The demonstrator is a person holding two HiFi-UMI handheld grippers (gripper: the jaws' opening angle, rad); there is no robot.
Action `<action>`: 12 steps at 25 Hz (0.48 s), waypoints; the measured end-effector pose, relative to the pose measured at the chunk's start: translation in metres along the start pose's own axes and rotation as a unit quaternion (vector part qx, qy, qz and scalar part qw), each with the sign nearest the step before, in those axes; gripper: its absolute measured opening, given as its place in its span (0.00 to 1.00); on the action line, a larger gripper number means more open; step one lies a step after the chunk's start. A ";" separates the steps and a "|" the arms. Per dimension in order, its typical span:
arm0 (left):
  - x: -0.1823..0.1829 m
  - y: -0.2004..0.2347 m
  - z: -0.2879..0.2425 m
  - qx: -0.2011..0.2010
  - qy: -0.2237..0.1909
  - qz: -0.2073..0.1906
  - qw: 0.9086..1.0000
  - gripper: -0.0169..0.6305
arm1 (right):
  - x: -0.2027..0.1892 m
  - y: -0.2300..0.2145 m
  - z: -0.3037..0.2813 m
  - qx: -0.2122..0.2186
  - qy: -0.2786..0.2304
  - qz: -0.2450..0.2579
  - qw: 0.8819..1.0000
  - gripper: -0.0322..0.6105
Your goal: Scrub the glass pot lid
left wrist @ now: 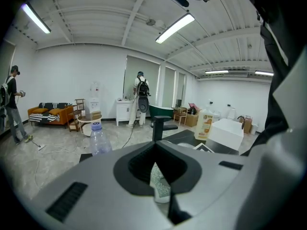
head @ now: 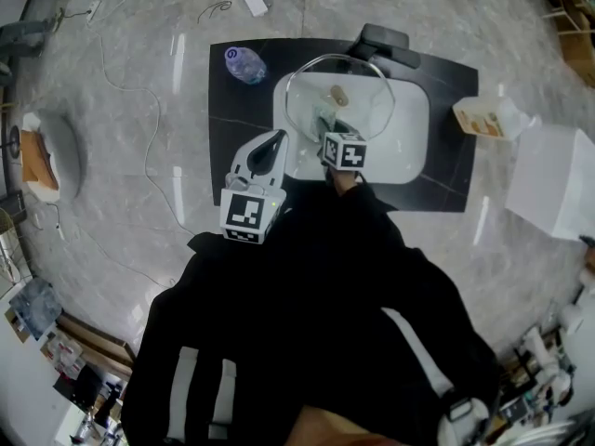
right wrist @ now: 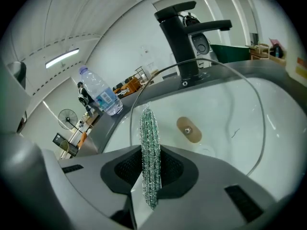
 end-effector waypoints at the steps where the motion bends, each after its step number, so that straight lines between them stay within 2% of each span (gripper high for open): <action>1: -0.002 0.001 0.002 0.003 0.000 0.005 1.000 0.03 | -0.002 0.006 -0.002 0.007 0.003 0.000 1.000 0.15; 4: -0.006 0.005 0.005 0.010 0.001 0.020 1.000 0.03 | -0.010 0.019 -0.011 0.020 0.014 0.000 1.000 0.15; 7: -0.013 0.010 0.009 0.011 0.010 0.012 1.000 0.03 | -0.014 0.028 -0.019 0.026 0.023 0.003 0.999 0.15; 12: -0.023 0.016 0.015 0.020 0.018 0.025 0.999 0.03 | -0.021 0.037 -0.035 0.039 0.041 -0.016 0.998 0.15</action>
Point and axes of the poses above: the fingertips, and each gripper's own axes: z backward along the fingers, y to its left, x out of its top, the point moved 3 cm from there along z, backward along the fingers, and after that the axes turned 13 degrees about -x, right-handed, at the moved point
